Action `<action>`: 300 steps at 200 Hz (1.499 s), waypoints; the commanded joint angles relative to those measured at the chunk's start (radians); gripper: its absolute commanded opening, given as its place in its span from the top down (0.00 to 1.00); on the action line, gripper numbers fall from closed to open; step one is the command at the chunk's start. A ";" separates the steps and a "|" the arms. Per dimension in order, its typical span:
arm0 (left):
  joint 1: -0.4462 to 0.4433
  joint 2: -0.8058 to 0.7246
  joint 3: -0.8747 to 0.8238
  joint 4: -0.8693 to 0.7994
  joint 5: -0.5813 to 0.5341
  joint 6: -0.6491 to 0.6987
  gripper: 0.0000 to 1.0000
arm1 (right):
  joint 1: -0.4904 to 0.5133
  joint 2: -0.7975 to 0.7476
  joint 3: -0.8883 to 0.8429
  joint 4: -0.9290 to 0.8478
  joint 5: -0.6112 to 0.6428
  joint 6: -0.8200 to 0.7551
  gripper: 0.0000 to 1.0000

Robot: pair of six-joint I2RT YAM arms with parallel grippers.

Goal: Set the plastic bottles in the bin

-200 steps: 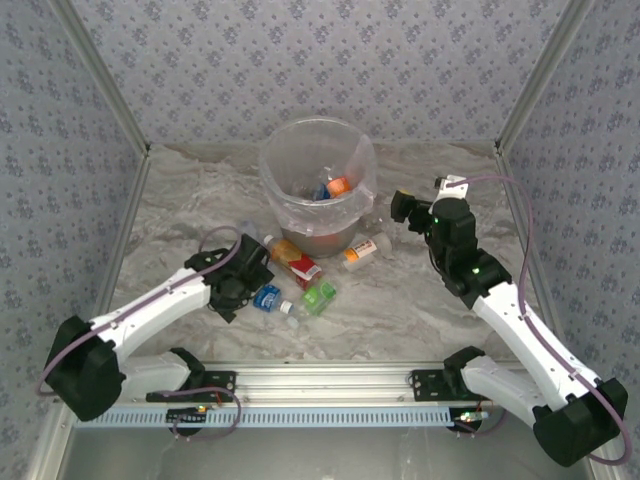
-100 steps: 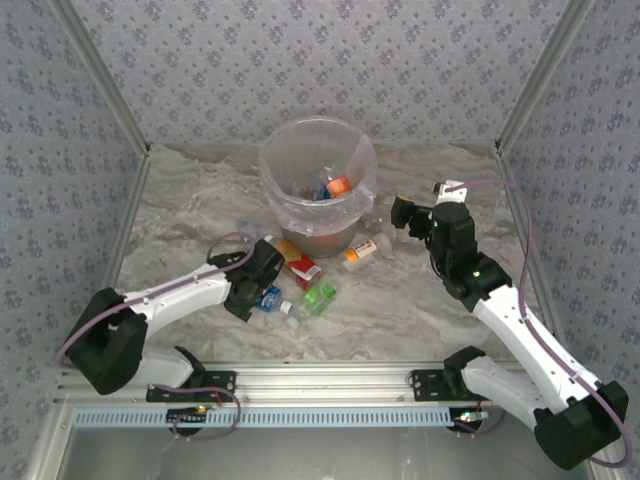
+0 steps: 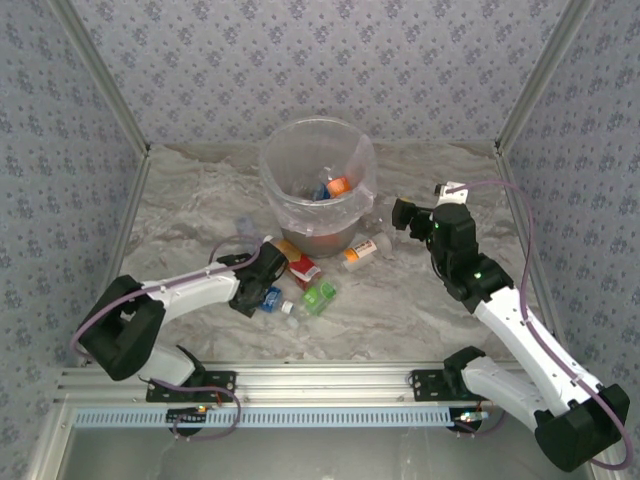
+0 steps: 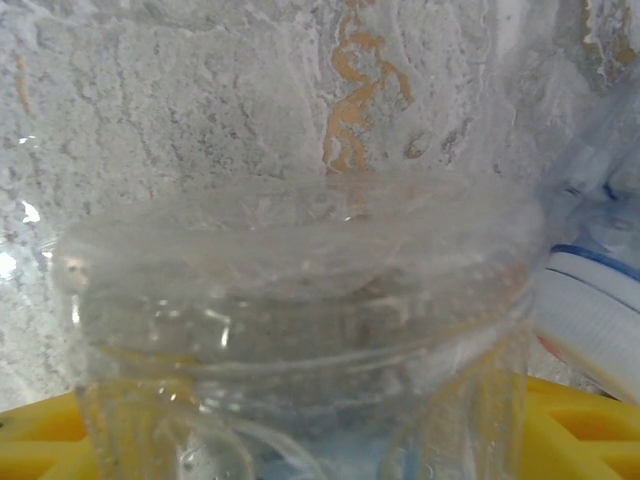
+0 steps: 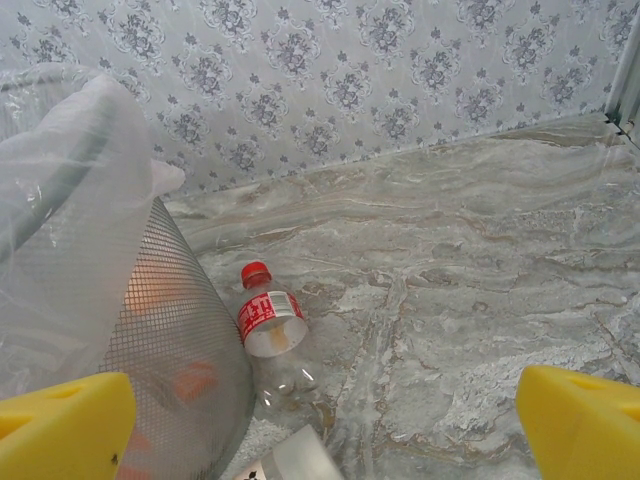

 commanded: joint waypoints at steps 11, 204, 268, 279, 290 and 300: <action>0.013 0.020 -0.038 0.033 0.004 0.029 0.35 | -0.005 -0.008 -0.002 0.004 -0.006 0.024 0.00; 0.085 -0.509 -0.174 -0.013 -0.142 0.482 0.51 | -0.006 0.029 -0.008 0.117 -0.064 -0.011 0.00; 0.236 -0.516 0.035 -0.054 -0.108 0.732 0.52 | -0.003 0.046 -0.002 0.143 -0.088 -0.005 0.00; 0.261 -0.512 0.062 -0.026 -0.085 0.766 0.52 | -0.003 0.045 -0.002 0.141 -0.088 -0.005 0.00; 0.284 -0.505 0.090 0.007 -0.071 0.797 0.52 | -0.004 0.043 -0.002 0.138 -0.087 -0.004 0.00; 0.299 -0.496 0.117 0.039 -0.061 0.829 0.52 | -0.003 0.041 -0.003 0.140 -0.090 -0.005 0.00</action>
